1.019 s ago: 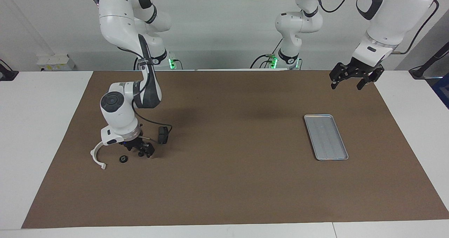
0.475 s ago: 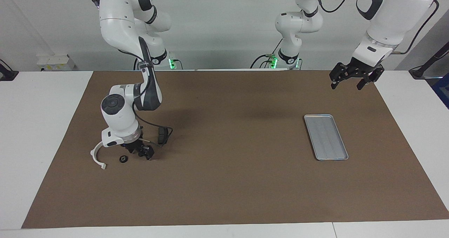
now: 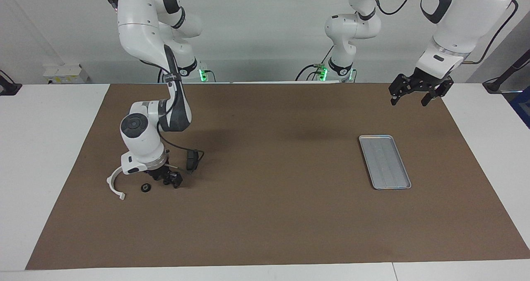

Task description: Pick bearing gear from pile to tray

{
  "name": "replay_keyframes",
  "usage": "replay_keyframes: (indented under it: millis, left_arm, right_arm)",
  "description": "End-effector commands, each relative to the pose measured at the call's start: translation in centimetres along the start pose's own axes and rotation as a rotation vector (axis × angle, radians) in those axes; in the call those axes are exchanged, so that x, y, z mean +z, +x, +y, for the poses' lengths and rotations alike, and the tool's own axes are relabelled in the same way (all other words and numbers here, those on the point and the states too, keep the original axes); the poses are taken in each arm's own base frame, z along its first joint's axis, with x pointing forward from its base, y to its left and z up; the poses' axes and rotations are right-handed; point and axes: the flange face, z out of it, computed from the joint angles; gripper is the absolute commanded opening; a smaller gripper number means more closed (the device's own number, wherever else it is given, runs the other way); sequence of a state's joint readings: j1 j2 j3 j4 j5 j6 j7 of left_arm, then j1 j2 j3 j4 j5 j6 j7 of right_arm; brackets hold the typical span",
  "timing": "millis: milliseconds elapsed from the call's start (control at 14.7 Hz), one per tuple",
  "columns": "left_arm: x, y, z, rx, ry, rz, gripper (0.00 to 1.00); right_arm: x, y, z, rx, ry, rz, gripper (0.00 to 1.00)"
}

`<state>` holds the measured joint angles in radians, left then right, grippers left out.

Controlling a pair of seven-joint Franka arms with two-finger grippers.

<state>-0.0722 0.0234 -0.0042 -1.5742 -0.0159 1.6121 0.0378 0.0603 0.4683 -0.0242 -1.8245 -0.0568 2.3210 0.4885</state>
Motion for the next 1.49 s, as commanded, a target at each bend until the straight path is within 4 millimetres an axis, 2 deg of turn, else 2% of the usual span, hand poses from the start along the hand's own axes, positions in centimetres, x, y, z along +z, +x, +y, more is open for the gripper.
replay_keyframes:
  millis: [0,679,815,1154,1426]
  left_arm:
    - [-0.13,-0.59,0.08,-0.006,-0.004,-0.001,1.0]
    - [-0.13,-0.59,0.08,-0.006,-0.004,-0.001,1.0]
    - [-0.13,-0.59,0.08,-0.006,-0.004,-0.001,1.0]
    - [-0.13,-0.59,0.08,-0.006,-0.004,-0.001,1.0]
    - [-0.13,-0.59,0.08,-0.006,-0.004,-0.001,1.0]
  right_arm:
    - [-0.3,0.42,0.17,0.012,-0.014,0.001,0.83]
    - [-0.18,0.28,0.13,0.013,-0.014,-0.007,0.48]
    - [-0.17,0.27,0.14,0.013,-0.015,-0.008,0.36]
    - [-0.09,0.21,0.17,0.011,-0.017,-0.011,0.0]
    - [-0.16,0.12,0.12,0.007,-0.02,-0.018,0.0]
